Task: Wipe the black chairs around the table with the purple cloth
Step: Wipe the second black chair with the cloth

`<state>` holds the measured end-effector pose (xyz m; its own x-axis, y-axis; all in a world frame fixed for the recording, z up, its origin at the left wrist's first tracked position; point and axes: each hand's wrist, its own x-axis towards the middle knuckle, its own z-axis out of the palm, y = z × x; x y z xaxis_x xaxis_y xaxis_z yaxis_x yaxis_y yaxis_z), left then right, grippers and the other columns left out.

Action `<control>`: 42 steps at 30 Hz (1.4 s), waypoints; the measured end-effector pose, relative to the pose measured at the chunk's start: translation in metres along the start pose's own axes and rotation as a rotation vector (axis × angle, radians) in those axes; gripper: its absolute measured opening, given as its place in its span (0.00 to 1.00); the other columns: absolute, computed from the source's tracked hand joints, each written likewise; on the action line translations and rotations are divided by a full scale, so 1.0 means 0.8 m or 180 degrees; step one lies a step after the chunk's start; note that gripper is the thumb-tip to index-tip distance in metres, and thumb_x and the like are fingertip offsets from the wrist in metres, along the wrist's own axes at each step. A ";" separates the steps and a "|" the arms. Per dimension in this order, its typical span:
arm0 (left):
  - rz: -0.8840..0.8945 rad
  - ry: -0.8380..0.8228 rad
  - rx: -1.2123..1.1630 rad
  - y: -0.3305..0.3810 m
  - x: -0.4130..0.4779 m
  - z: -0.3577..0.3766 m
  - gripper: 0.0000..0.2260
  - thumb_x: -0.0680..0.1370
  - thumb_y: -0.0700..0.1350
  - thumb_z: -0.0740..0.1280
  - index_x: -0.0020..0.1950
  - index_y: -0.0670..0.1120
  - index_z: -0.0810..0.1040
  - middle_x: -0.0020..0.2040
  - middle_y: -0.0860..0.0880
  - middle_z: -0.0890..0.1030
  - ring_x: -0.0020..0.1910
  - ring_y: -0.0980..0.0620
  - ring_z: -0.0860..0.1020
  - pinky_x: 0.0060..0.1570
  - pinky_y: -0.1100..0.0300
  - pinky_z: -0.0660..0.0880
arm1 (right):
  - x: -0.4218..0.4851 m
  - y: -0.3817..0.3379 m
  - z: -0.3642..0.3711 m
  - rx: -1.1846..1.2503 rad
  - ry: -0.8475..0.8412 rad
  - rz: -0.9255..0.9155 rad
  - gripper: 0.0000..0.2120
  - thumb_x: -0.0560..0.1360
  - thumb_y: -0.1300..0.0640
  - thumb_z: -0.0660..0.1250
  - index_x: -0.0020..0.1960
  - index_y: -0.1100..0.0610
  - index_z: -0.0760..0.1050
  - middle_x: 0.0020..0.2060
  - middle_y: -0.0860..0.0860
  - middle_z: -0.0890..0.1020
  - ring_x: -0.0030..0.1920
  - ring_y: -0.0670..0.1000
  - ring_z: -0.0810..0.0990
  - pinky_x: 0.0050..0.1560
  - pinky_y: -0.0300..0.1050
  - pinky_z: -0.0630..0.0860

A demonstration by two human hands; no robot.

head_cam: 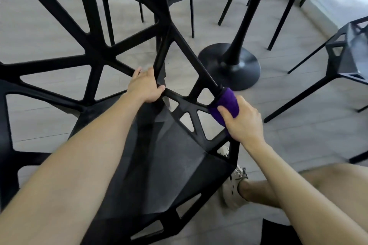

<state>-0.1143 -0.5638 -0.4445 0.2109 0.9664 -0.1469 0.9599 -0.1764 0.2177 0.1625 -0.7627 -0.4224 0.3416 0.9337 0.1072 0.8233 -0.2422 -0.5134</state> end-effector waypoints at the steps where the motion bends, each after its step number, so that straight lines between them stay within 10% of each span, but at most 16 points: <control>1: -0.0023 -0.0075 0.0040 0.002 -0.001 -0.001 0.41 0.83 0.61 0.64 0.86 0.39 0.51 0.80 0.38 0.70 0.85 0.41 0.58 0.85 0.48 0.44 | -0.010 0.009 -0.001 0.0141 -0.0051 0.0135 0.16 0.81 0.41 0.69 0.55 0.53 0.74 0.45 0.48 0.82 0.45 0.55 0.79 0.45 0.50 0.71; 6: -0.0057 0.0079 -0.0332 0.025 -0.055 0.007 0.38 0.83 0.55 0.68 0.85 0.38 0.55 0.82 0.38 0.65 0.79 0.35 0.67 0.79 0.42 0.64 | -0.052 0.029 -0.018 0.0396 0.0094 0.0601 0.16 0.82 0.41 0.69 0.55 0.54 0.76 0.46 0.50 0.83 0.50 0.60 0.82 0.48 0.52 0.77; 11: 0.0100 -0.0093 -0.0258 0.011 -0.145 0.047 0.30 0.83 0.51 0.65 0.82 0.39 0.65 0.80 0.39 0.70 0.78 0.38 0.68 0.80 0.47 0.62 | 0.023 -0.054 -0.036 -0.0050 0.1380 -0.0690 0.22 0.81 0.47 0.70 0.70 0.57 0.75 0.66 0.57 0.74 0.67 0.58 0.73 0.63 0.49 0.73; 19: 0.0060 -0.0273 -0.0027 0.002 -0.186 0.063 0.24 0.84 0.45 0.62 0.80 0.40 0.71 0.82 0.43 0.69 0.80 0.46 0.68 0.84 0.53 0.53 | -0.003 -0.084 0.065 -0.2386 -0.0134 -0.1763 0.28 0.79 0.58 0.60 0.77 0.69 0.65 0.66 0.64 0.74 0.67 0.65 0.72 0.70 0.63 0.72; 22: 0.0085 -0.0250 0.0040 0.007 -0.184 0.061 0.23 0.82 0.45 0.63 0.77 0.40 0.74 0.79 0.43 0.72 0.77 0.45 0.71 0.82 0.54 0.55 | -0.030 -0.075 0.061 -0.2143 -0.0702 -0.1831 0.26 0.77 0.57 0.52 0.71 0.65 0.72 0.60 0.62 0.77 0.61 0.64 0.74 0.61 0.59 0.75; 28: 0.0109 -0.0466 0.0011 -0.003 -0.186 0.058 0.30 0.81 0.43 0.62 0.84 0.42 0.66 0.86 0.45 0.60 0.84 0.48 0.62 0.84 0.53 0.53 | 0.032 -0.100 0.045 -0.2029 0.0117 -0.1828 0.23 0.76 0.63 0.62 0.70 0.64 0.72 0.60 0.60 0.77 0.58 0.63 0.74 0.57 0.59 0.73; 33: 0.0047 -0.0594 -0.0067 -0.006 -0.187 0.051 0.32 0.78 0.40 0.64 0.84 0.44 0.67 0.86 0.47 0.60 0.83 0.46 0.63 0.84 0.51 0.54 | -0.010 -0.107 0.074 -0.1636 -0.1005 -0.2063 0.25 0.73 0.57 0.68 0.70 0.57 0.77 0.62 0.55 0.76 0.63 0.60 0.71 0.63 0.56 0.73; 37: 0.0014 -0.0697 -0.0098 -0.003 -0.189 0.048 0.33 0.78 0.40 0.62 0.84 0.45 0.66 0.87 0.48 0.58 0.84 0.44 0.62 0.84 0.51 0.55 | 0.037 -0.112 0.059 -0.1373 -0.0650 -0.1909 0.26 0.72 0.59 0.67 0.70 0.55 0.79 0.60 0.55 0.79 0.61 0.62 0.73 0.57 0.61 0.75; 42: 0.0048 -0.0738 -0.0165 -0.009 -0.191 0.034 0.33 0.78 0.37 0.62 0.85 0.47 0.65 0.87 0.49 0.58 0.85 0.48 0.60 0.85 0.52 0.50 | 0.000 -0.100 0.069 -0.1272 -0.1511 -0.2208 0.29 0.74 0.54 0.65 0.76 0.47 0.75 0.68 0.49 0.75 0.69 0.57 0.69 0.68 0.57 0.71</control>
<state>-0.1488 -0.7155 -0.4498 0.2676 0.8939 -0.3596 0.9469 -0.1749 0.2700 0.0715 -0.7285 -0.4283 -0.4340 0.8923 -0.1246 0.8990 0.4200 -0.1240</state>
